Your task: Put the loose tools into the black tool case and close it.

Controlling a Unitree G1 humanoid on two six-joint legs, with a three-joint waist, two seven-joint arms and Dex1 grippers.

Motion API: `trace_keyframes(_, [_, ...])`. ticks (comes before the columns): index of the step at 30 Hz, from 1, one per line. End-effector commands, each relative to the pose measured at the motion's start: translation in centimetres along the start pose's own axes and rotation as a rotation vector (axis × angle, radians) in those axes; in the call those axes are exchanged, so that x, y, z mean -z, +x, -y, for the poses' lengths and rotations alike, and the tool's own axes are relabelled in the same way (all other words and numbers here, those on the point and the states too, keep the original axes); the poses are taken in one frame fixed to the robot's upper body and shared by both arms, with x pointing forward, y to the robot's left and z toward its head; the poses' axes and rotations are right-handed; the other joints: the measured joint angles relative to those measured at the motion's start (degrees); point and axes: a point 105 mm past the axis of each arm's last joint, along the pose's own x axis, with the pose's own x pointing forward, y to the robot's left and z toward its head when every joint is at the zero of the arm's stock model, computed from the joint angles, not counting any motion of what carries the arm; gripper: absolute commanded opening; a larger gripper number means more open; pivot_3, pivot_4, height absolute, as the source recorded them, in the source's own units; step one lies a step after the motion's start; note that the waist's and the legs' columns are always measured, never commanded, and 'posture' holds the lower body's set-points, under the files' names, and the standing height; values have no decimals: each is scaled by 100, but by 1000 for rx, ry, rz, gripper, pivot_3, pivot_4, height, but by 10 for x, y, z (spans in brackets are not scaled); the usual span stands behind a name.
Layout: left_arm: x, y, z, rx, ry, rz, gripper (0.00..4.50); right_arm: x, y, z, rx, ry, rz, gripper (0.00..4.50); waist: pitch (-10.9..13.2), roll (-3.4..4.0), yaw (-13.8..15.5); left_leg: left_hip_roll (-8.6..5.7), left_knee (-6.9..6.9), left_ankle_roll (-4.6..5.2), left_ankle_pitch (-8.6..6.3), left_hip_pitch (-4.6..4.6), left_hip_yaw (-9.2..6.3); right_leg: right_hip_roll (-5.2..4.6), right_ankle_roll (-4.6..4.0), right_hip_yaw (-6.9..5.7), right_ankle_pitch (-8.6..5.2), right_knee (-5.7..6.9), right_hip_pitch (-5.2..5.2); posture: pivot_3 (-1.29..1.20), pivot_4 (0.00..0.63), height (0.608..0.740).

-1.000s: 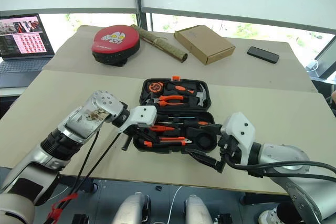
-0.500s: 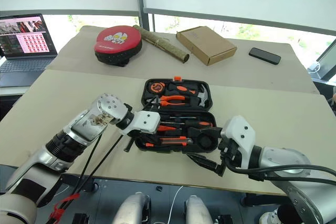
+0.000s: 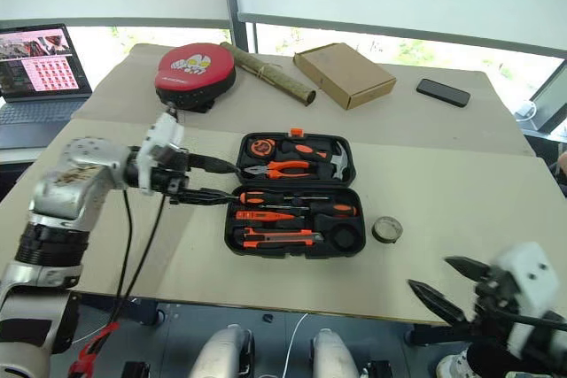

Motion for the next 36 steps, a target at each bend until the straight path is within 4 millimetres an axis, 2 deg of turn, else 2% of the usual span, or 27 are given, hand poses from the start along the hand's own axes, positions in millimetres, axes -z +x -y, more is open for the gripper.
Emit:
trace_keyframes(1, [-8,-6,16,70,13,-3,4477,-4,-11,7,34,-50,7,4500,-1,2,-15,1,-1,0,0,0,0,0,3,0,-4,0,-1,0,150,740])
trace_keyframes(4, [-8,-3,25,104,12,-16,4477,-6,1,12,19,-88,1,4500,-1,2,-26,1,-2,0,0,4,3,0,-9,3,0,0,1,0,150,740])
trace_keyframes(8, [-1,3,34,133,51,-63,4477,-12,41,19,-55,-189,-28,4500,-2,0,-100,1,0,0,0,6,10,0,-10,12,1,-2,0,0,150,740])
trace_keyframes(12, [5,8,40,157,87,-78,4477,-15,73,25,-96,-255,-55,4500,1,4,-112,-2,-5,1,1,5,9,3,-10,15,1,-2,-2,0,150,740])
trace_keyframes(16, [8,14,47,180,112,-85,4500,-16,109,28,-131,-291,-76,3497,3,4,-104,-5,-5,1,1,0,13,2,-8,18,0,-1,-9,0,150,740])
trace_keyframes(19, [7,16,48,178,116,-82,4500,-17,124,29,-148,-318,-85,2390,4,5,-90,-4,-4,1,1,0,16,2,-7,20,1,0,-9,0,150,740])
trace_keyframes(20, [7,16,48,176,116,-83,4500,-17,126,29,-153,-323,-86,2277,4,6,-77,-5,-4,1,1,0,16,2,-6,20,1,0,-10,0,150,740])
trace_keyframes(28, [9,14,46,152,128,-88,4500,-6,143,29,-178,-331,-115,2277,4,5,-61,-3,-4,1,1,1,21,3,-5,21,0,0,-9,0,150,740])
trace_keyframes(33, [9,17,45,153,136,-86,4500,-1,148,25,-200,-354,-117,909,4,5,-52,-3,-3,1,1,1,21,3,-5,20,1,0,-8,0,150,740])
trace_keyframes(35, [8,18,45,155,138,-83,4500,-3,145,26,-201,-360,-110,80,4,5,-53,-3,-3,1,1,1,21,3,-5,21,1,0,-8,0,150,740])
trace_keyframes(36, [8,18,45,155,140,-82,4500,-6,141,28,-199,-364,-104,7,4,5,-52,-3,-3,1,1,1,22,3,-5,20,1,0,-8,0,150,740])
